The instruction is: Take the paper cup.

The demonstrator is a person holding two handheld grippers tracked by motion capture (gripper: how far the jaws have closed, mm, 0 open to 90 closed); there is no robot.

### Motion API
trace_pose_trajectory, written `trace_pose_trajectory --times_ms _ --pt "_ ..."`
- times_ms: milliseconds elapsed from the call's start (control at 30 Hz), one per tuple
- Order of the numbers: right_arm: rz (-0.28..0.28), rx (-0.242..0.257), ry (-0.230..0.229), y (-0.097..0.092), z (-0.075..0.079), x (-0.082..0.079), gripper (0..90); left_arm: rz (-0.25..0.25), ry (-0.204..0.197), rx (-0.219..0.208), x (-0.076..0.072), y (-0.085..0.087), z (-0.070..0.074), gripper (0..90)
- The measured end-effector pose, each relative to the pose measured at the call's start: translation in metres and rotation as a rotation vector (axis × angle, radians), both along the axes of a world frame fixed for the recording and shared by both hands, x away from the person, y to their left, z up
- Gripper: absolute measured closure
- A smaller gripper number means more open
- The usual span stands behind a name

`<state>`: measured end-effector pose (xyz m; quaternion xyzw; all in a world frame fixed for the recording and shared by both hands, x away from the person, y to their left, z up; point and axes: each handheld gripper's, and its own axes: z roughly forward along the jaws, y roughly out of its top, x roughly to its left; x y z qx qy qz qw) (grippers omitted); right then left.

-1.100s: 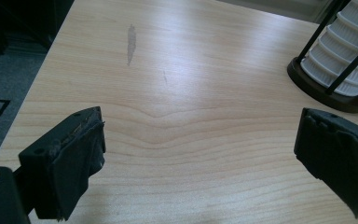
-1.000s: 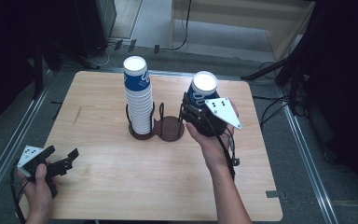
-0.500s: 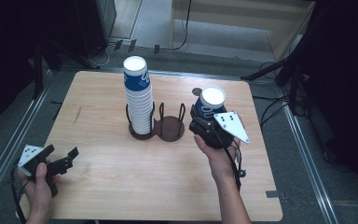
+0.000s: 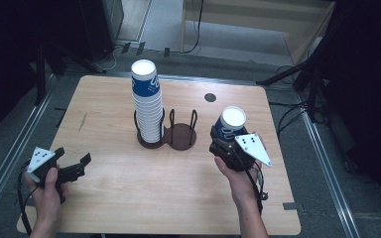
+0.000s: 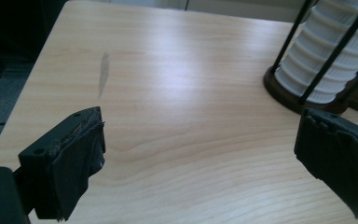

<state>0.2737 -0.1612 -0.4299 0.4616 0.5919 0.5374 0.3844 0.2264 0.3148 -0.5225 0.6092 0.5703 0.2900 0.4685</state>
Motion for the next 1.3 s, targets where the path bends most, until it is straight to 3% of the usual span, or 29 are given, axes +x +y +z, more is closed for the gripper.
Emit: trace_pose_trajectory --times_ms 233,333,433,667,767,1033,1167,1267,1300 --pt "0.006 0.015 -0.004 -0.006 -0.006 -0.007 19.5 -0.066 -0.044 -0.011 0.012 -0.021 0.022 2.5" --pt "0.007 0.028 0.004 -0.007 -0.009 -0.008 19.6 -0.112 -0.063 -0.008 0.017 -0.031 0.033 2.4" --pt "0.01 0.01 0.008 -0.006 -0.013 -0.009 19.7 -0.166 -0.091 -0.02 0.02 -0.041 0.046 2.4" --pt "0.015 -0.041 0.037 0.002 -0.028 -0.008 19.7 -0.265 -0.086 -0.003 0.025 -0.065 0.053 2.4" --pt "0.021 -0.058 0.044 0.005 -0.033 -0.008 19.7 -0.307 -0.082 -0.034 0.026 -0.071 0.055 2.4" --pt "0.024 -0.103 0.045 0.016 -0.042 -0.009 19.7 -0.398 -0.086 -0.043 0.023 -0.087 0.065 2.4" --pt "0.044 -0.154 0.04 0.025 -0.047 -0.011 19.6 -0.441 -0.087 -0.035 0.021 -0.098 0.07 2.4" --pt "0.11 -0.126 0.013 0.03 -0.048 -0.014 19.3 -0.479 -0.105 -0.04 0.018 -0.105 0.074 2.5" --pt "0.107 -0.131 0.012 0.032 -0.048 -0.015 19.3 -0.491 -0.11 -0.031 0.017 -0.108 0.075 2.5"
